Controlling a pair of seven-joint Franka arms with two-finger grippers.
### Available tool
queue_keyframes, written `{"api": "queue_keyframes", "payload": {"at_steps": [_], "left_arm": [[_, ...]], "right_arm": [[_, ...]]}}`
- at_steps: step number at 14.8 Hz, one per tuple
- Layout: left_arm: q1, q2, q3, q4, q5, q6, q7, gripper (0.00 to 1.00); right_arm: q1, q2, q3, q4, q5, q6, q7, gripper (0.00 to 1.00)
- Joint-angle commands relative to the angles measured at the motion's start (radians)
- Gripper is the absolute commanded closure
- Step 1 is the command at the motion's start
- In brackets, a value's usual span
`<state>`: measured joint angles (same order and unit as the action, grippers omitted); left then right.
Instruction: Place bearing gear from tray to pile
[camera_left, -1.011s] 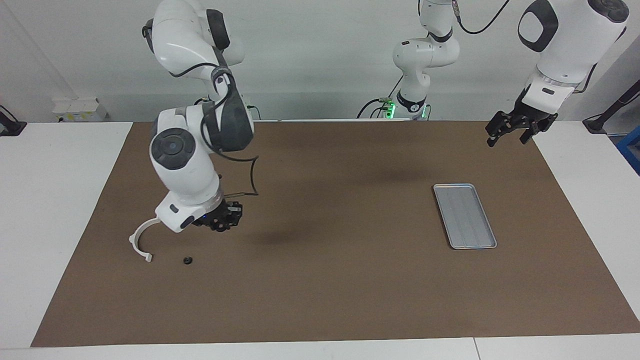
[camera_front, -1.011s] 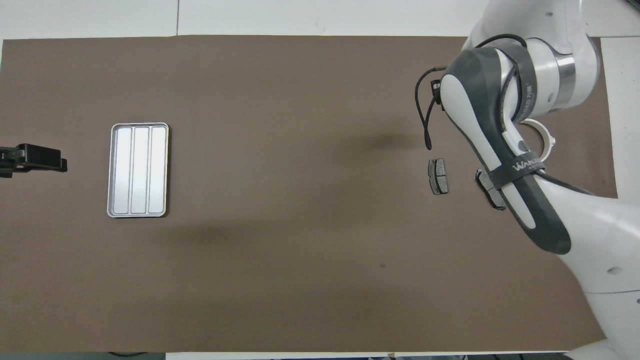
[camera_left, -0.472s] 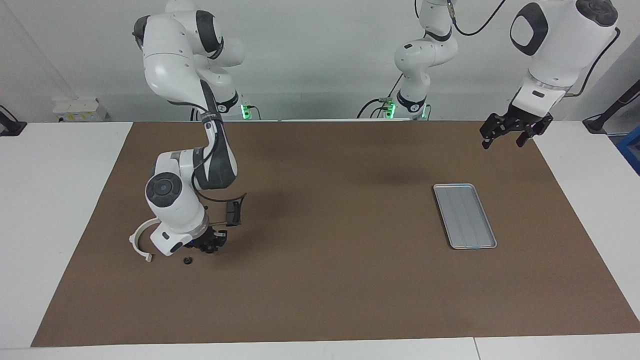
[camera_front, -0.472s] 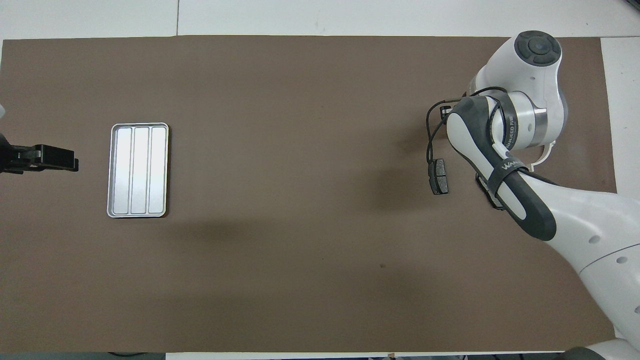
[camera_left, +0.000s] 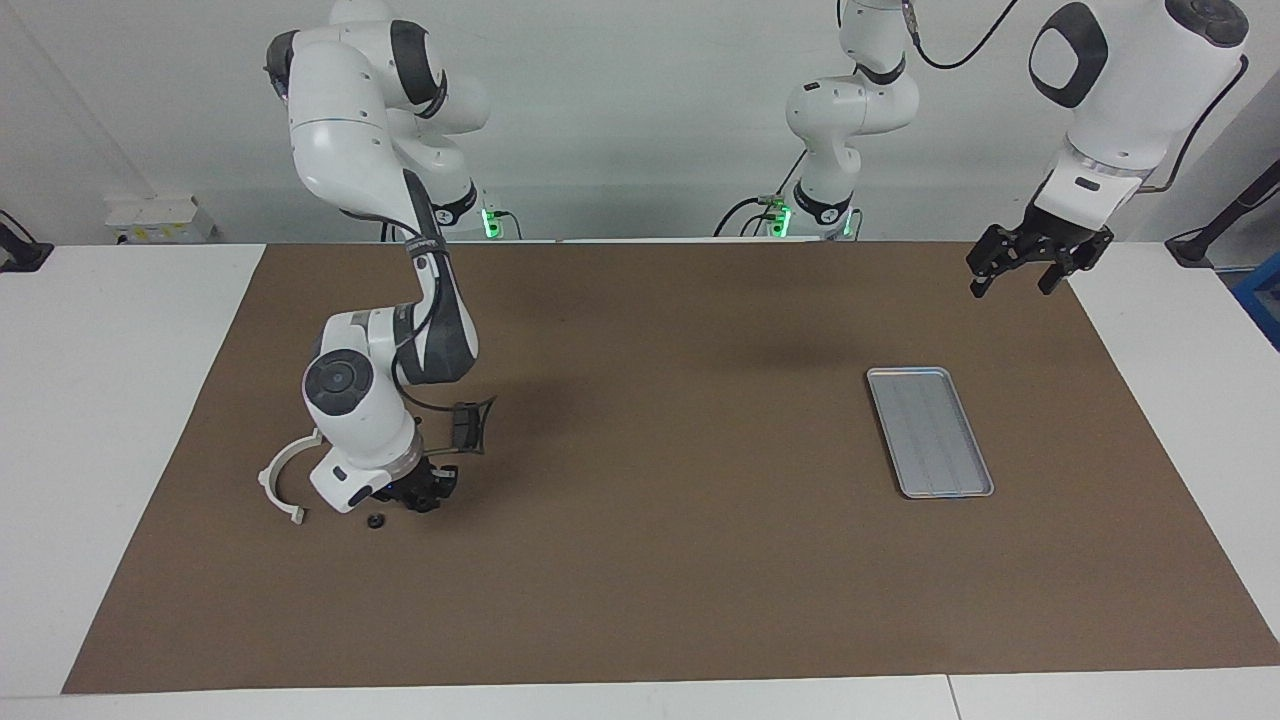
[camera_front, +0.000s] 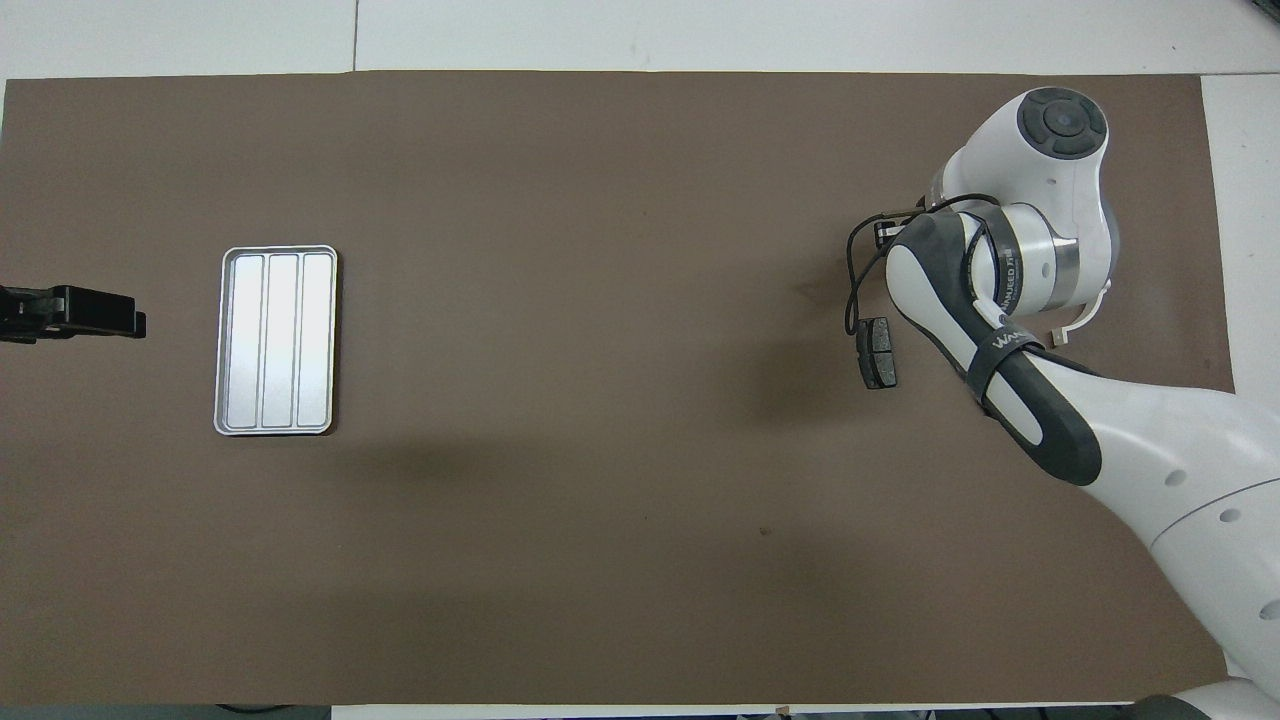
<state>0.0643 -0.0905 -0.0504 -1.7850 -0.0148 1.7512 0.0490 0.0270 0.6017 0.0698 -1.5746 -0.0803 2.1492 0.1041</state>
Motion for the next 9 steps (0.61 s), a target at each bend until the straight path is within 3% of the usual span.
{"api": "queue_keyframes", "payload": {"at_steps": [1, 9], "left_arm": [[-0.04, -0.008, 0.021, -0.014, 0.019, 0.025, 0.006, 0.0], [-0.031, 0.001, 0.021, -0.013, 0.021, 0.034, 0.011, 0.0]], "right_arm": [[-0.007, -0.028, 0.015, -0.03, -0.015, 0.015, 0.002, 0.0], [-0.03, -0.095, 0.012, -0.028, -0.015, -0.029, 0.0, 0.0]]}}
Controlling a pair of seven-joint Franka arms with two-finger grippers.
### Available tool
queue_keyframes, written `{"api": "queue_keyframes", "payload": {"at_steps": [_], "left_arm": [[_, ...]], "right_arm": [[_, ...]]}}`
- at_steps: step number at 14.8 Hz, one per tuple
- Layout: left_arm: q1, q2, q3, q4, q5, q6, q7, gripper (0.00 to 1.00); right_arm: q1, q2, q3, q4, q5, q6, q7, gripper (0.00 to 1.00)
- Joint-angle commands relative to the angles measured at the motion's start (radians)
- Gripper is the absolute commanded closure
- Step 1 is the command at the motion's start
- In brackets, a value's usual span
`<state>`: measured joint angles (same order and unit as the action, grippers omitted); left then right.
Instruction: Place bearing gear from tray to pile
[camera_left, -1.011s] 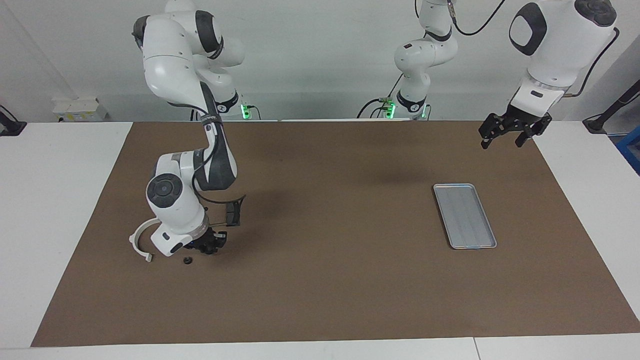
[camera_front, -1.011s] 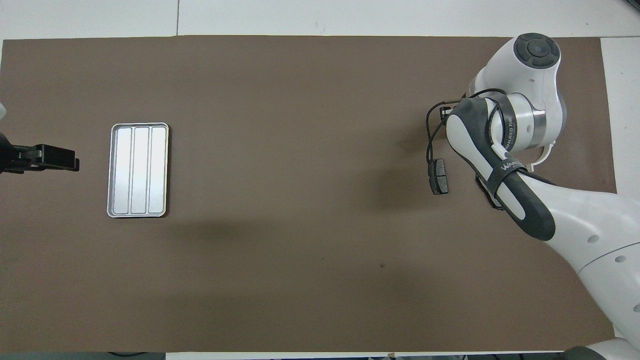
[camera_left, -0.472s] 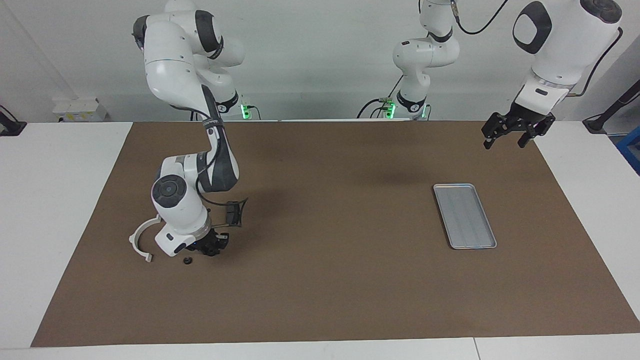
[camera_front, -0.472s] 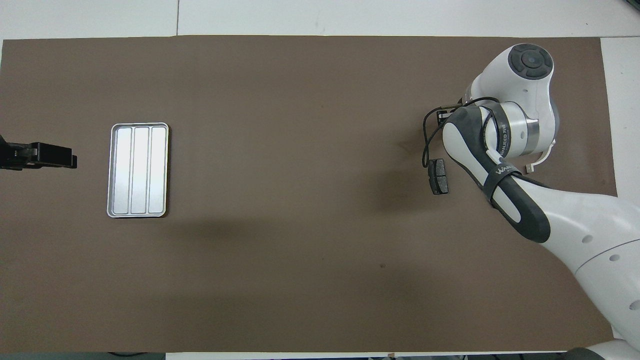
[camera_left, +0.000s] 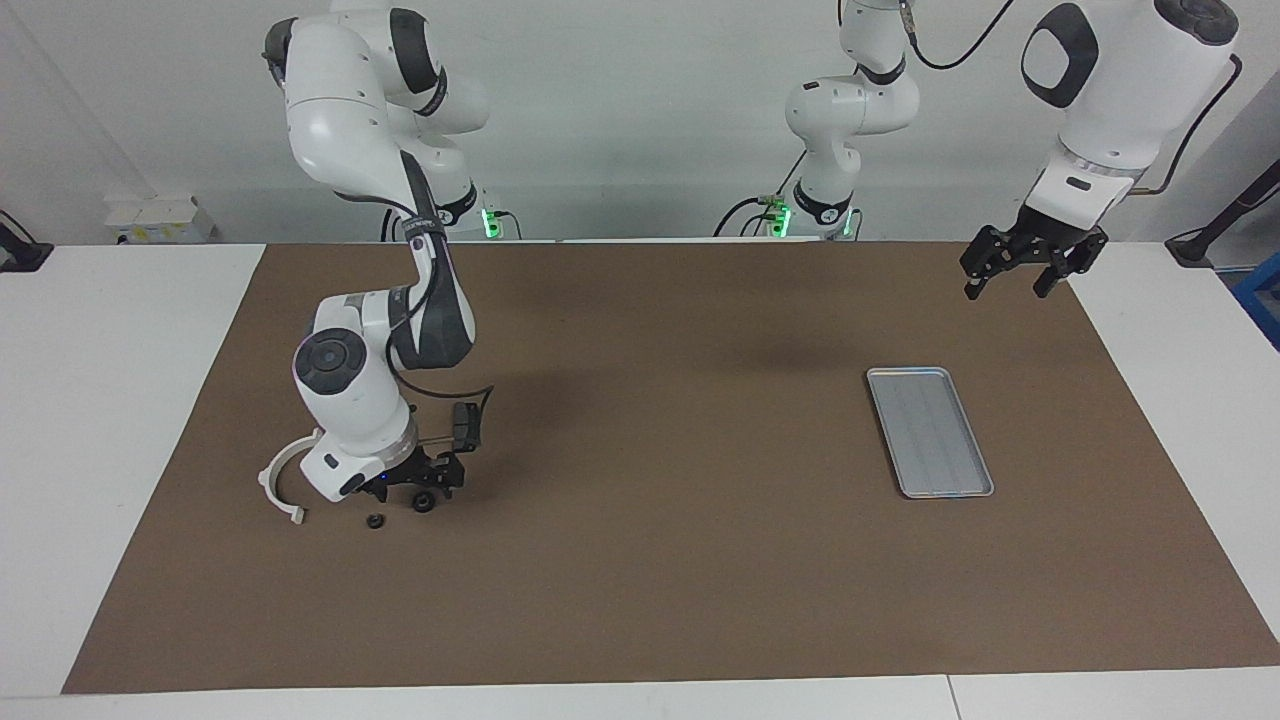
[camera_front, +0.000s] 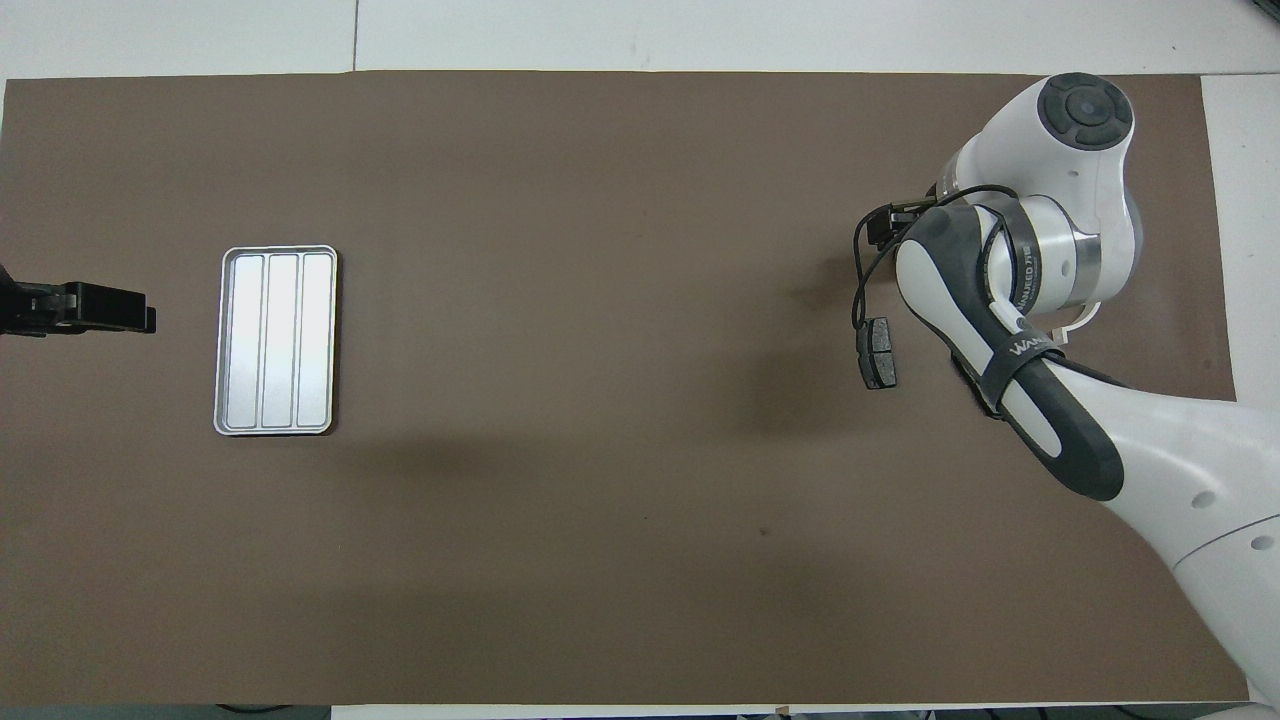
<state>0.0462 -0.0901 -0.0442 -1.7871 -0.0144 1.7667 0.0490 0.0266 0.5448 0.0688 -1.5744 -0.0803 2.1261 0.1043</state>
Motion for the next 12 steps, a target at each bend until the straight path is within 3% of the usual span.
{"api": "queue_keyframes", "payload": {"at_steps": [1, 7, 9, 12], "left_arm": [[-0.011, 0.004, 0.015, -0.011, 0.021, 0.019, 0.012, 0.0], [-0.016, 0.021, 0.015, -0.002, 0.021, 0.022, 0.012, 0.0], [-0.017, 0.032, 0.015, 0.009, 0.021, 0.023, 0.012, 0.0], [-0.019, 0.038, 0.015, 0.018, 0.021, 0.019, 0.012, 0.0]], "right_arm": [[-0.034, -0.048, 0.012, -0.03, -0.015, -0.008, -0.001, 0.0], [-0.036, -0.136, 0.011, -0.033, -0.015, -0.093, -0.015, 0.0], [-0.034, -0.225, 0.011, -0.067, -0.003, -0.141, -0.014, 0.0], [-0.028, -0.429, 0.012, -0.163, 0.034, -0.207, -0.012, 0.0]]}}
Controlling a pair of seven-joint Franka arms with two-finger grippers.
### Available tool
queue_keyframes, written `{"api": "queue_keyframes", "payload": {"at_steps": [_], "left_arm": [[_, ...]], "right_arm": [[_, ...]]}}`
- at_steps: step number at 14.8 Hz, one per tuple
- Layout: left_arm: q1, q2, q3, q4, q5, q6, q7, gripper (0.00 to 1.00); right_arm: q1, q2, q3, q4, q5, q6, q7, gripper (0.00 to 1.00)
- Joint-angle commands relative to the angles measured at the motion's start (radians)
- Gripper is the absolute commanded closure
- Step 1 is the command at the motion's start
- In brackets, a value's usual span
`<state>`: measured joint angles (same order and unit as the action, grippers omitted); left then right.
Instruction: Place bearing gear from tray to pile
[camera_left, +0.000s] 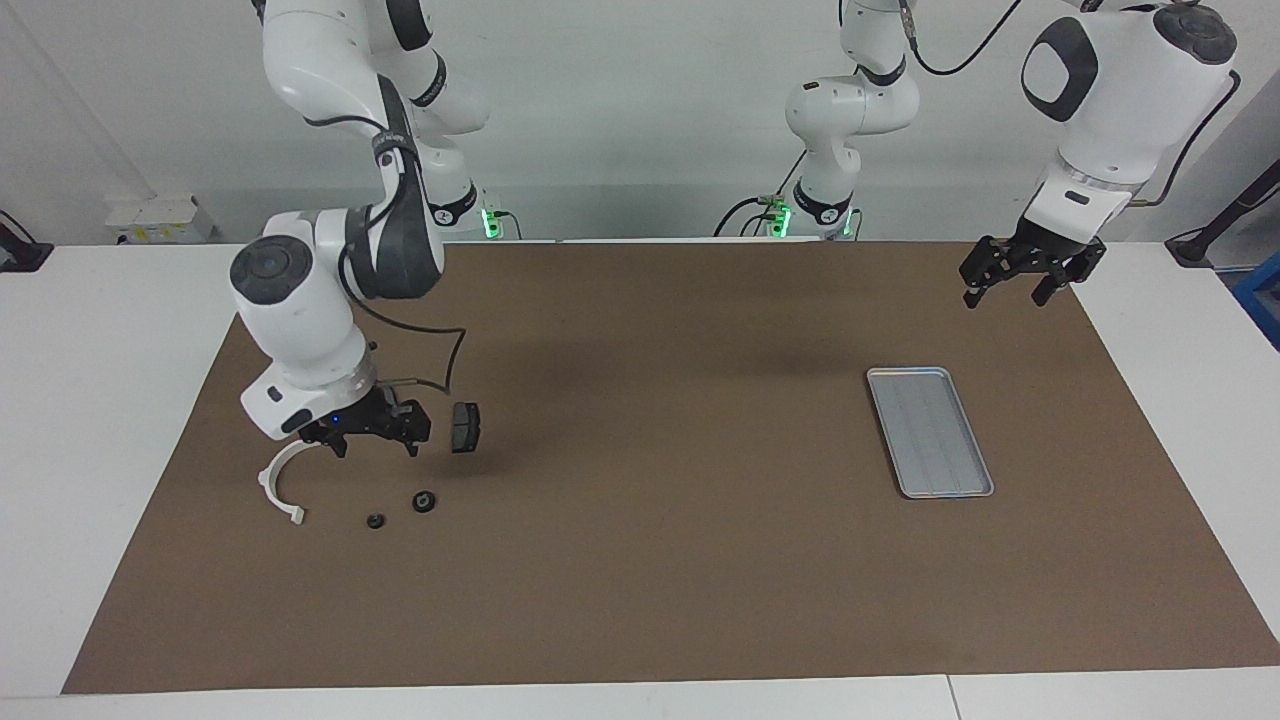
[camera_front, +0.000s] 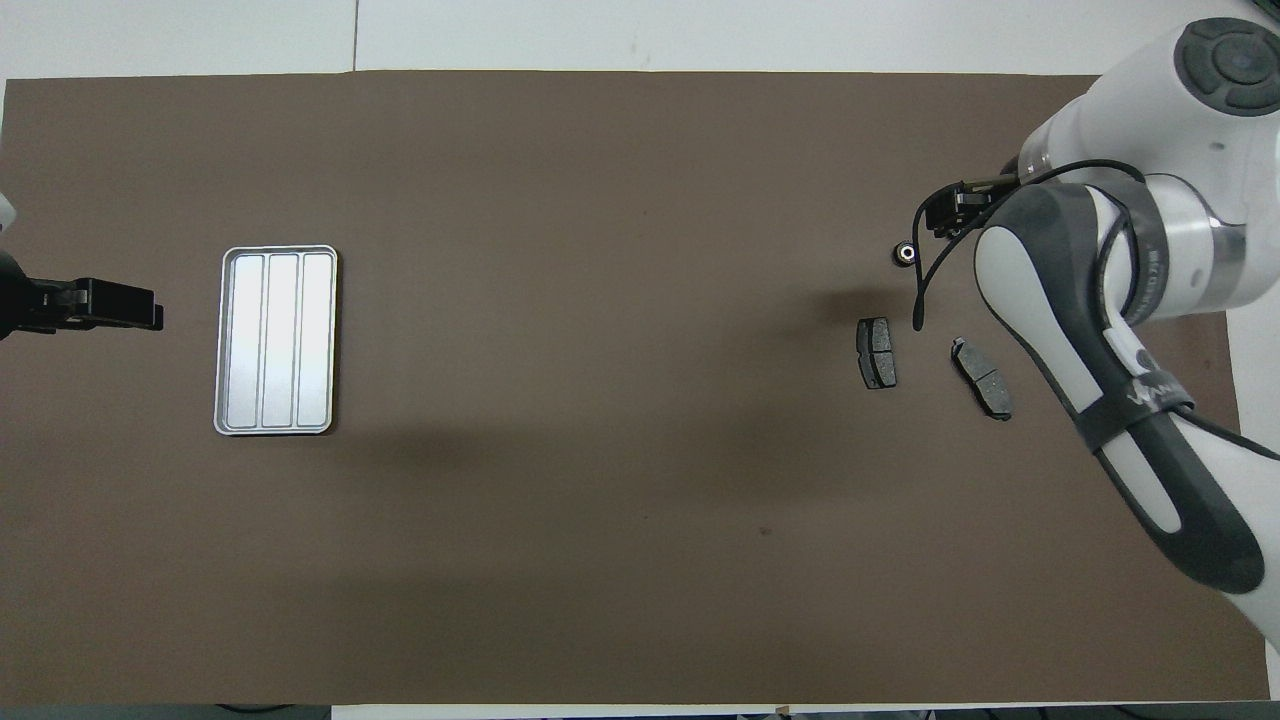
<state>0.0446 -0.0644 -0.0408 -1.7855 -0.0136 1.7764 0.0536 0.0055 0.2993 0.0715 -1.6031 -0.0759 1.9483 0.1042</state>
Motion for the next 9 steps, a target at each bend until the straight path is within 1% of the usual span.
{"api": "queue_keyframes", "payload": {"at_steps": [1, 2, 5, 7, 9], "left_arm": [[-0.017, 0.012, 0.012, 0.015, 0.02, 0.008, 0.008, 0.0], [-0.019, 0.012, 0.012, 0.015, 0.02, 0.008, 0.008, 0.0], [-0.019, 0.009, 0.012, 0.009, 0.02, 0.014, 0.009, 0.0], [-0.019, 0.008, 0.012, 0.006, 0.02, 0.014, 0.009, 0.0], [-0.019, 0.005, 0.01, 0.001, 0.02, 0.012, 0.009, 0.0]], "right_arm": [[-0.005, -0.236, 0.01, -0.143, 0.06, -0.07, -0.011, 0.0], [-0.005, -0.282, 0.008, -0.143, 0.079, -0.127, -0.011, 0.0], [-0.002, -0.389, 0.01, -0.141, 0.085, -0.239, -0.009, 0.0], [0.01, -0.44, 0.01, -0.141, 0.084, -0.31, -0.008, 0.0], [0.01, -0.471, 0.01, -0.14, 0.085, -0.374, -0.006, 0.0]]}}
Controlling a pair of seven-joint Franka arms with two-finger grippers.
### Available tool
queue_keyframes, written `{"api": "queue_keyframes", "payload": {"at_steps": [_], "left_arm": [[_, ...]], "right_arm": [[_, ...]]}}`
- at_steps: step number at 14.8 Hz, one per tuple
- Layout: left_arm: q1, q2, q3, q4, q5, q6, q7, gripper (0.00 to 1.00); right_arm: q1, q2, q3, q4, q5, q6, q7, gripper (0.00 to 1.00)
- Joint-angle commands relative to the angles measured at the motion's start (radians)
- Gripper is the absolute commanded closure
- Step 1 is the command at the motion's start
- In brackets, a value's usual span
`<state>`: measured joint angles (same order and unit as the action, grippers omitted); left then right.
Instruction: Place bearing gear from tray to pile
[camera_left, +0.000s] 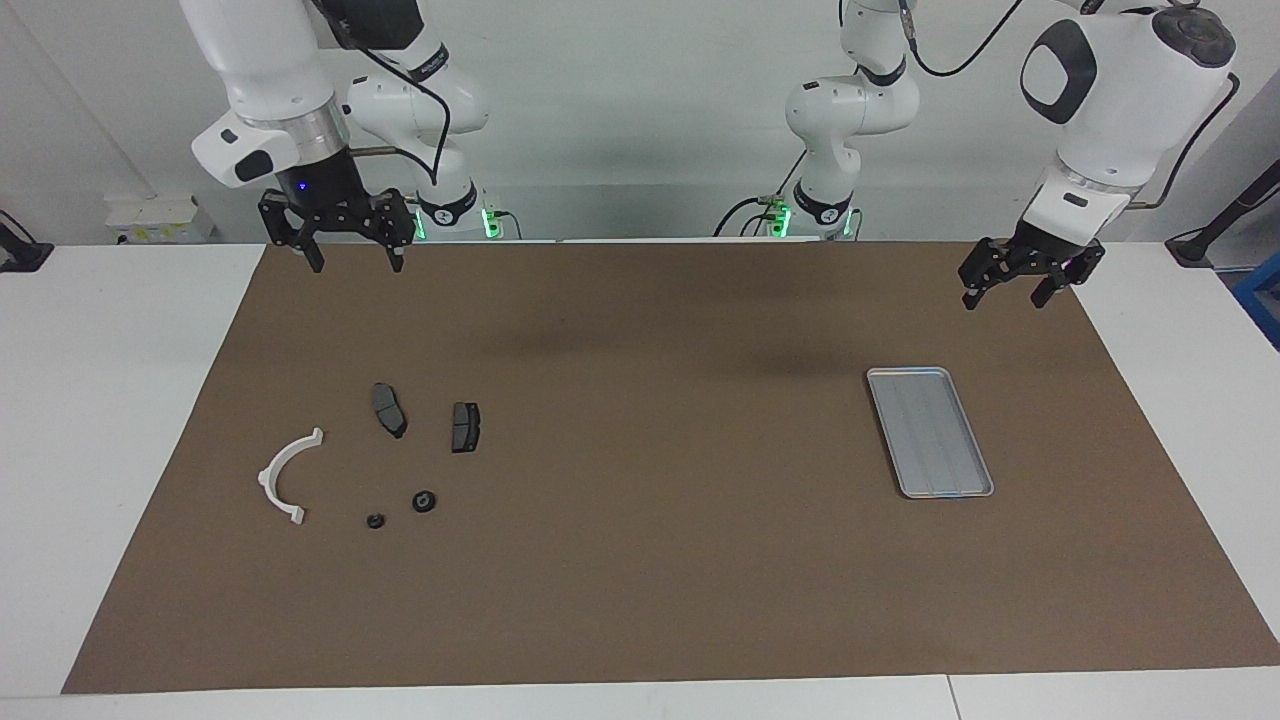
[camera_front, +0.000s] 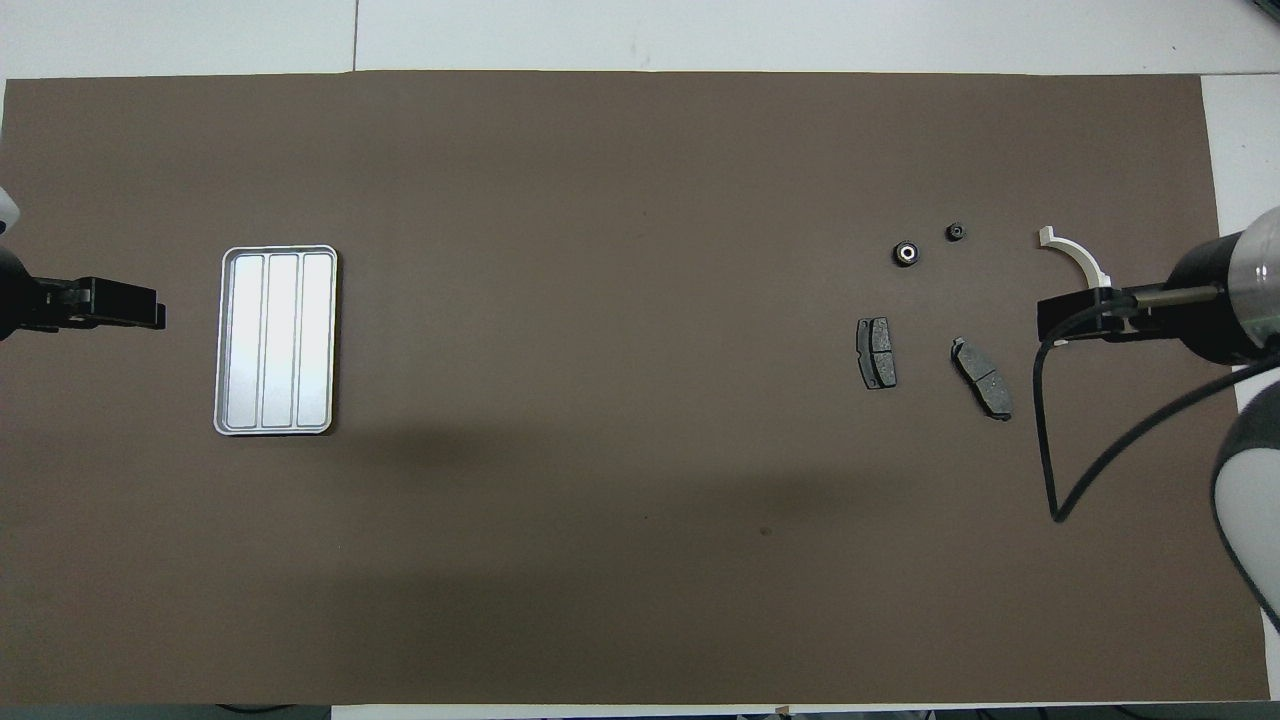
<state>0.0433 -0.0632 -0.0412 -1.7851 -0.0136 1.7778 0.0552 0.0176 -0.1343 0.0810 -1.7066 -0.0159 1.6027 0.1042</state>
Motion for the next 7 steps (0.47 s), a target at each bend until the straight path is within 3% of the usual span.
{"api": "queue_keyframes", "payload": {"at_steps": [1, 7], "left_arm": [[-0.016, 0.003, 0.011, 0.001, 0.02, 0.006, 0.008, 0.0], [-0.008, 0.002, 0.011, 0.003, 0.018, -0.029, 0.017, 0.0]], "right_arm": [[-0.002, -0.041, 0.0, -0.033, 0.024, -0.056, -0.006, 0.0], [-0.005, -0.036, 0.0, -0.034, 0.024, -0.101, -0.005, 0.0]]}}
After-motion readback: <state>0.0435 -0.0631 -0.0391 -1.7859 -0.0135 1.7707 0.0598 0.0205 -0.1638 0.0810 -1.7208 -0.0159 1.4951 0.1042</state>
